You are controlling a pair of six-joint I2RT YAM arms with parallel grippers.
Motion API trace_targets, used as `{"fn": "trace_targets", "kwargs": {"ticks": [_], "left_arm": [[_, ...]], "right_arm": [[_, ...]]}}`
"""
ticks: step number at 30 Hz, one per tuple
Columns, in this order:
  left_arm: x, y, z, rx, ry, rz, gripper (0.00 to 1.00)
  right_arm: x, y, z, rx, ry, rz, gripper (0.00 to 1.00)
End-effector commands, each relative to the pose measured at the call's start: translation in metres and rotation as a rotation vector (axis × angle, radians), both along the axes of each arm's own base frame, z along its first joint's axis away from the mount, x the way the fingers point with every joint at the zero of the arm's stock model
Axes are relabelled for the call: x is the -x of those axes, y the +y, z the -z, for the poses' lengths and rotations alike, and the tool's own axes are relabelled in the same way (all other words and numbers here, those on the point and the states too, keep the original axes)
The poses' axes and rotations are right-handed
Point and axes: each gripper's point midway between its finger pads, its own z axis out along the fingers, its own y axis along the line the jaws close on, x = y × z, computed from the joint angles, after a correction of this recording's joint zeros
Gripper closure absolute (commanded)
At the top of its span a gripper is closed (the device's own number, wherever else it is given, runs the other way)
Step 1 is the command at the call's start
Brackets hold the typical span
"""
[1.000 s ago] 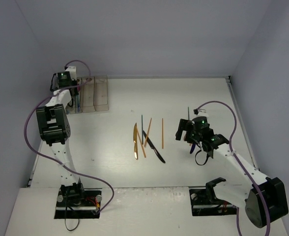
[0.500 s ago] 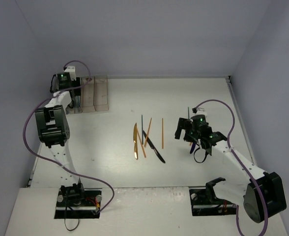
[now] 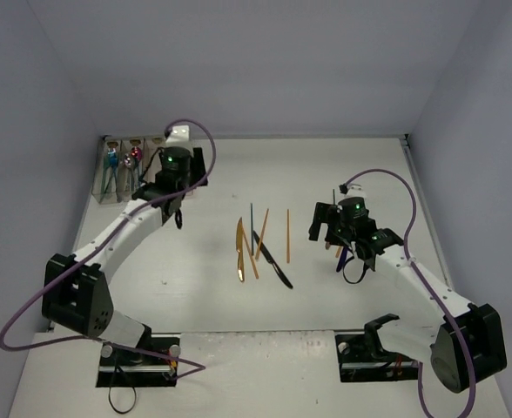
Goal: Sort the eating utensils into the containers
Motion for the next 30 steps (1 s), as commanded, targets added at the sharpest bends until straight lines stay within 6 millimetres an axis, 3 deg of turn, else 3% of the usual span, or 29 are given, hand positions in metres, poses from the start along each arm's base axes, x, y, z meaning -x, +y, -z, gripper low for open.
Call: {"fn": "trace_targets", "kwargs": {"ticks": [1, 6, 10, 13, 22, 30], "left_arm": [[0.049, -0.04, 0.036, 0.073, 0.128, 0.003, 0.48], [0.093, -0.092, 0.072, 0.103, 0.247, 0.113, 0.48], [0.113, -0.13, 0.09, 0.132, 0.323, 0.166, 0.48], [0.12, -0.144, 0.102, 0.122, 0.366, 0.175, 0.48], [0.135, -0.167, 0.143, 0.055, 0.486, 0.186, 0.56], [0.139, -0.153, 0.159, -0.018, 0.554, 0.125, 0.65]], "right_arm": [[-0.016, 0.003, -0.03, -0.007, -0.096, -0.003, 0.01], [-0.011, -0.001, -0.033, -0.014, -0.115, 0.012, 0.01], [-0.005, -0.003, -0.031, -0.023, -0.12, 0.018, 0.01], [-0.002, -0.004, -0.029, -0.025, -0.12, 0.019, 0.01], [0.001, -0.006, -0.025, -0.018, -0.116, 0.023, 0.01], [0.002, -0.007, -0.021, -0.013, -0.107, 0.022, 0.0]]}}
